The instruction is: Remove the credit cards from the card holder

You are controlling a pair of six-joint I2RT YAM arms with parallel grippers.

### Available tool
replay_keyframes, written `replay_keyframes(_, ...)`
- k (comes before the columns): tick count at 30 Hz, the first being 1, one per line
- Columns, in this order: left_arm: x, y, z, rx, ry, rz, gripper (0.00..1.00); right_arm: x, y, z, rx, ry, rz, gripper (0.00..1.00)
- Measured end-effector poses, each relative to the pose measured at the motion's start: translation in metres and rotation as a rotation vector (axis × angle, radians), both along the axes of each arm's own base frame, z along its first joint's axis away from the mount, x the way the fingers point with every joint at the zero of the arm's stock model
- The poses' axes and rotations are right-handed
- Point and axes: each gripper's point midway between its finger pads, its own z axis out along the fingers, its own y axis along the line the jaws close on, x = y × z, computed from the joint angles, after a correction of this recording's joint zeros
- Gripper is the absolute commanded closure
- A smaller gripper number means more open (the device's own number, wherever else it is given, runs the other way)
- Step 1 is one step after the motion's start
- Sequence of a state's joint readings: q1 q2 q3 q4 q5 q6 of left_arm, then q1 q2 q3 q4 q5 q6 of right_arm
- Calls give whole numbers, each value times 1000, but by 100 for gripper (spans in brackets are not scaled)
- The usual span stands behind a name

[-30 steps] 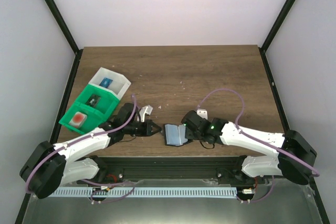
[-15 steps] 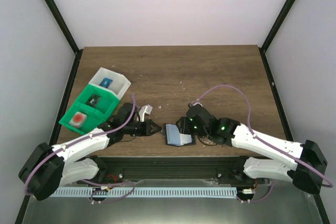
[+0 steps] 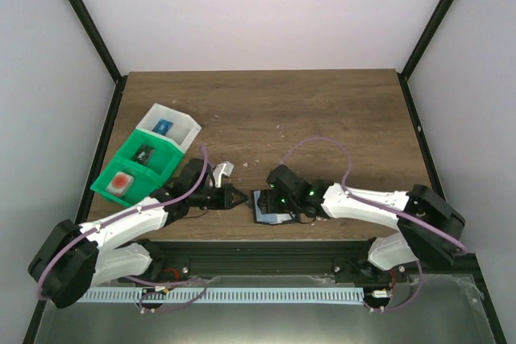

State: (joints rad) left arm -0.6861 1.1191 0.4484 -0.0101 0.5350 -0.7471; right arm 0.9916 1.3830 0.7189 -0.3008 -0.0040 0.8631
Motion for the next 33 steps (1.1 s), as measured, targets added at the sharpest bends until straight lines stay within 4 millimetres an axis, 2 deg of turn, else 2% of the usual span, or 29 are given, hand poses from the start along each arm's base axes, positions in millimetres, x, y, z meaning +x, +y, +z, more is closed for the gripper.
replay_keyframes(5, 0, 0, 0, 2, 2, 0, 100, -2, 2, -11, -15, 22, 14, 30)
replay_keyframes(10, -1, 1, -1, 4, 5, 1, 100, -2, 2, -17, -28, 34, 13, 39)
replay_keyframes(19, -2, 4, -3, 20, 12, 9, 100, -1, -7, -25, -54, 23, -20, 45)
replay_keyframes(23, -1, 5, 2, 12, -4, 15, 100, 0, -19, -26, -90, 8, -43, 50)
replay_keyframes(33, 0, 5, 0, 20, -9, 15, 100, 0, -49, -18, -171, -34, -103, 52)
